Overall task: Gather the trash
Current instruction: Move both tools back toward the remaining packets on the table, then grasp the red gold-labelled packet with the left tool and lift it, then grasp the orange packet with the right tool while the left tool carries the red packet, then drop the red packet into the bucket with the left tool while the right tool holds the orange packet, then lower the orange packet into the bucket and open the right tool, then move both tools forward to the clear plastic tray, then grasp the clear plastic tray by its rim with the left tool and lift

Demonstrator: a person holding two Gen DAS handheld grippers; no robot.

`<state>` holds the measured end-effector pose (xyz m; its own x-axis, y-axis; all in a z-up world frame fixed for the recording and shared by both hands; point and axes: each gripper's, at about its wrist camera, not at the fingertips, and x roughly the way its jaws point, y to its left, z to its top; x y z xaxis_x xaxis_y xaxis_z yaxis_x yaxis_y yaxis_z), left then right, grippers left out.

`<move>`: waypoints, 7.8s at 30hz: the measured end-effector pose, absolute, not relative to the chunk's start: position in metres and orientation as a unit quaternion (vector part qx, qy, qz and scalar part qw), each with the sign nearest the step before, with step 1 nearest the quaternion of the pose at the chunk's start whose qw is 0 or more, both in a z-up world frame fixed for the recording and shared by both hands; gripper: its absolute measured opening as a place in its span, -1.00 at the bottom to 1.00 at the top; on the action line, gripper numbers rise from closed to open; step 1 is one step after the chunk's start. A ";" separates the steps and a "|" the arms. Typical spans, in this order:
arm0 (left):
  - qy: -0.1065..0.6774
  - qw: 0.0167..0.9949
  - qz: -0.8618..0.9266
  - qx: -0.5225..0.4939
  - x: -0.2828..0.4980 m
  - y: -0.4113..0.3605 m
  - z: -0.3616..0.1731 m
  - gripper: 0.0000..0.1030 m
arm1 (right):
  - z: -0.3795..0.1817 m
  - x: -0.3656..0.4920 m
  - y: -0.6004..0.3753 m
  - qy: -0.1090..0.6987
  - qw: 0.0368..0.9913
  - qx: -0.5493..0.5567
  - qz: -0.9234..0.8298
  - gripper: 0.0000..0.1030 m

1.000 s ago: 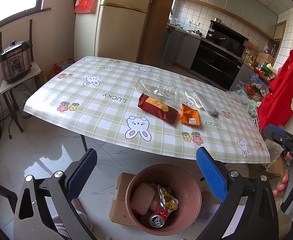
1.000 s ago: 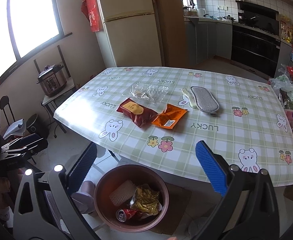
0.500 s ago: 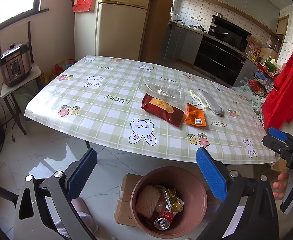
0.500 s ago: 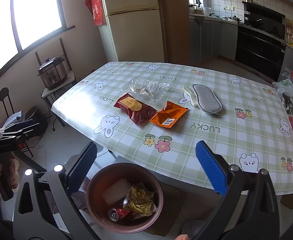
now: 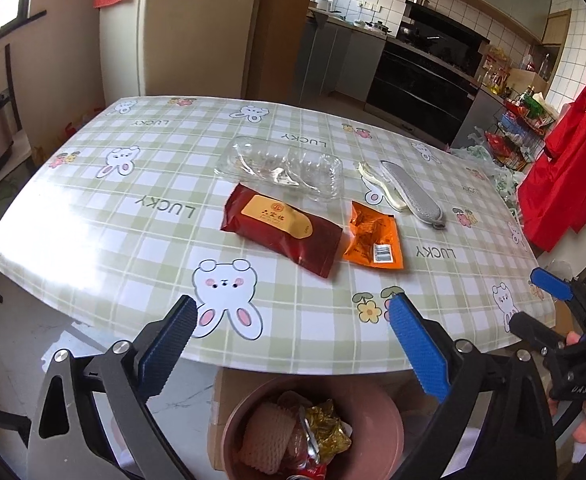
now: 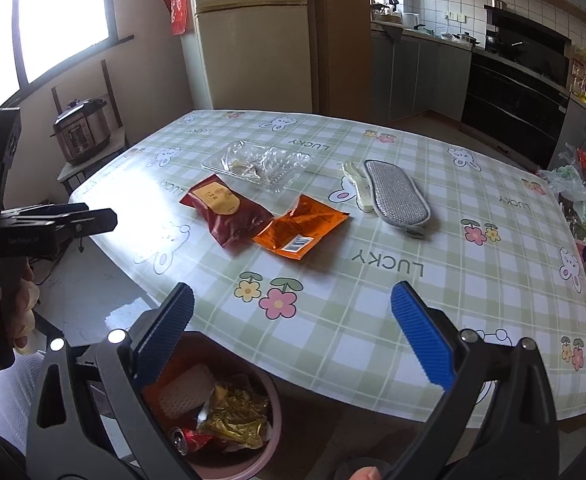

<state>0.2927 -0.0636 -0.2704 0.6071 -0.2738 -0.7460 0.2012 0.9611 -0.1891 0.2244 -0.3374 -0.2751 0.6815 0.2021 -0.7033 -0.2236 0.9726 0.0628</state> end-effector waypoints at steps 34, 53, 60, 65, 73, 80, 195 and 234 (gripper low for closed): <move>0.491 0.847 -0.019 -0.201 0.427 -0.058 -0.359 -0.47 | -0.338 0.308 -0.378 0.446 0.887 0.086 0.079 0.89; 0.435 0.877 -0.070 -0.191 0.349 0.007 -0.329 -0.79 | -0.354 0.349 -0.338 0.481 0.865 0.110 0.096 0.88; 0.421 0.881 -0.073 -0.203 0.338 0.022 -0.324 -0.80 | -0.369 0.390 -0.303 0.496 0.861 0.092 0.062 0.88; 0.410 0.887 -0.074 -0.199 0.329 0.029 -0.320 -0.81 | -0.379 0.412 -0.278 0.508 0.860 0.046 0.014 0.88; 0.409 0.884 -0.086 -0.207 0.322 0.035 -0.317 -0.81 | -0.395 0.418 -0.276 0.522 0.851 0.045 -0.018 0.63; 0.405 0.885 -0.094 -0.210 0.311 0.035 -0.310 -0.81 | -0.382 0.393 -0.292 0.519 0.852 0.071 0.006 0.06; 0.308 0.948 -0.035 -0.079 0.140 0.043 -0.209 0.89 | -0.214 0.128 -0.266 0.359 0.921 0.021 0.148 0.89; 0.466 0.857 -0.120 -0.183 0.443 -0.065 -0.322 -0.03 | -0.298 0.313 -0.366 0.405 0.910 0.019 0.081 0.89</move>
<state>0.4426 -0.0652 -0.3219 0.5368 -0.3758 -0.7554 0.0349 0.9045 -0.4251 0.3128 -0.3664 -0.2982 0.6583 0.1635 -0.7348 -0.1325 0.9861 0.1007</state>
